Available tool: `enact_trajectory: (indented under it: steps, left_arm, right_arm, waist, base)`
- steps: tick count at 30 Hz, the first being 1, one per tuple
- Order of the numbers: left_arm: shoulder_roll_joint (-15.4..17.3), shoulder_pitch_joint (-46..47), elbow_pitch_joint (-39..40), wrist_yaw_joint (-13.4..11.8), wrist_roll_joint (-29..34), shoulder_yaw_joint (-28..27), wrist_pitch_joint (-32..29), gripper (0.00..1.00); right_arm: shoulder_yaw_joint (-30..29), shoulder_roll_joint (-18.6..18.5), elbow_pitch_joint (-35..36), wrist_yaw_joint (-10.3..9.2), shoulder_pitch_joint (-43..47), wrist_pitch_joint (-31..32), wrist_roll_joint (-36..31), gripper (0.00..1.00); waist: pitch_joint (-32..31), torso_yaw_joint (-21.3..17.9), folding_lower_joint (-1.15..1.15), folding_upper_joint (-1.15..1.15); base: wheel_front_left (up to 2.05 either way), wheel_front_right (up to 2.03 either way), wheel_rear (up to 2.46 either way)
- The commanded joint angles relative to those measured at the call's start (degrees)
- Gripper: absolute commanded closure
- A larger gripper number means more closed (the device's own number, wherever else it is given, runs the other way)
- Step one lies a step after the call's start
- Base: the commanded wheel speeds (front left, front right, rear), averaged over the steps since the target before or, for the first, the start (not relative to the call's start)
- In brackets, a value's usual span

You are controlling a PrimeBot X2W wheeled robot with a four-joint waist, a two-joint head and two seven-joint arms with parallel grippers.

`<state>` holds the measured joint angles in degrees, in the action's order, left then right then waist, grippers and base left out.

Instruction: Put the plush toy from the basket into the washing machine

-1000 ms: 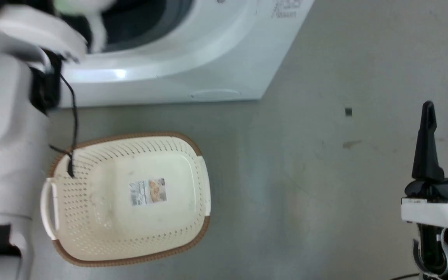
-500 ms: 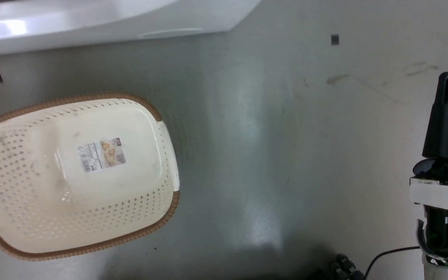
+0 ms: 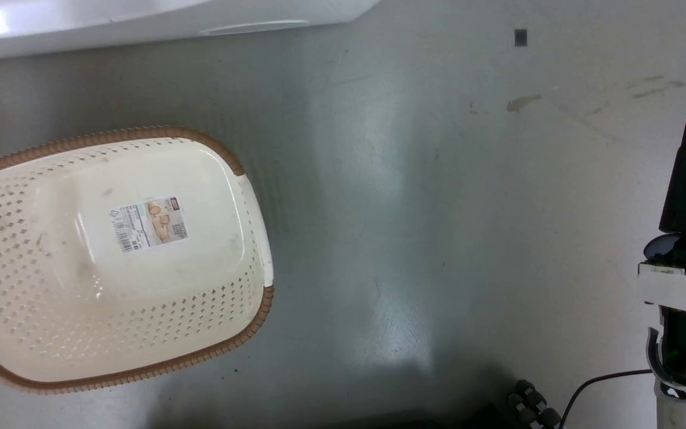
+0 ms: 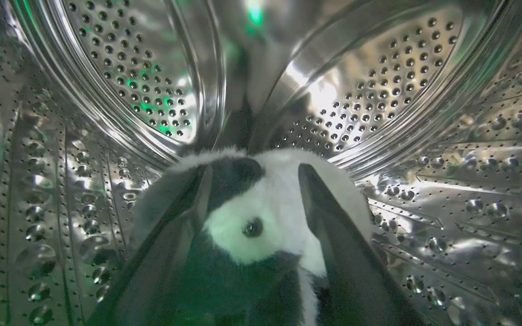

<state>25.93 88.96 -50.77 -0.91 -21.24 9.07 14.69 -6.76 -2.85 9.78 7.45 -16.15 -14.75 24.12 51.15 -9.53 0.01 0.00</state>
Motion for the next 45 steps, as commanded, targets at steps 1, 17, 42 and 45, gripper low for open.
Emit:
enact_trajectory:
  steps: [1,17,42,45]
  left_arm:
    - [-0.5,-3.1,1.5,-0.4,1.6,-0.1,0.3,0.00]
    - [-8.0,-31.5,15.4,-1.2,6.6,-7.5,0.3,0.00]
    - [-19.8,-80.7,40.8,0.0,16.9,-12.9,0.3,0.00]
    - [-20.2,-84.2,41.0,0.2,17.3,-13.1,0.3,0.00]
  right_arm:
    - [-0.1,0.0,-0.1,0.03,-1.3,-0.2,-0.6,0.00]
    - [2.8,0.0,-2.4,0.03,3.0,-0.2,-4.1,0.00]
    - [5.7,0.0,-5.2,0.03,19.0,-0.3,-12.0,0.00]
    - [5.6,0.0,-5.6,0.03,21.0,-0.3,-12.2,0.00]
  waist:
    - [-1.7,0.9,-0.01,0.00]
    - [-18.7,5.1,-0.01,0.00]
    - [-46.5,9.5,-0.01,0.00]
    - [-48.2,9.7,-0.01,0.00]
  base:
    - [0.00,0.00,0.00]
    - [0.00,0.00,0.00]
    - [0.00,0.00,0.00]
    - [0.00,0.00,0.00]
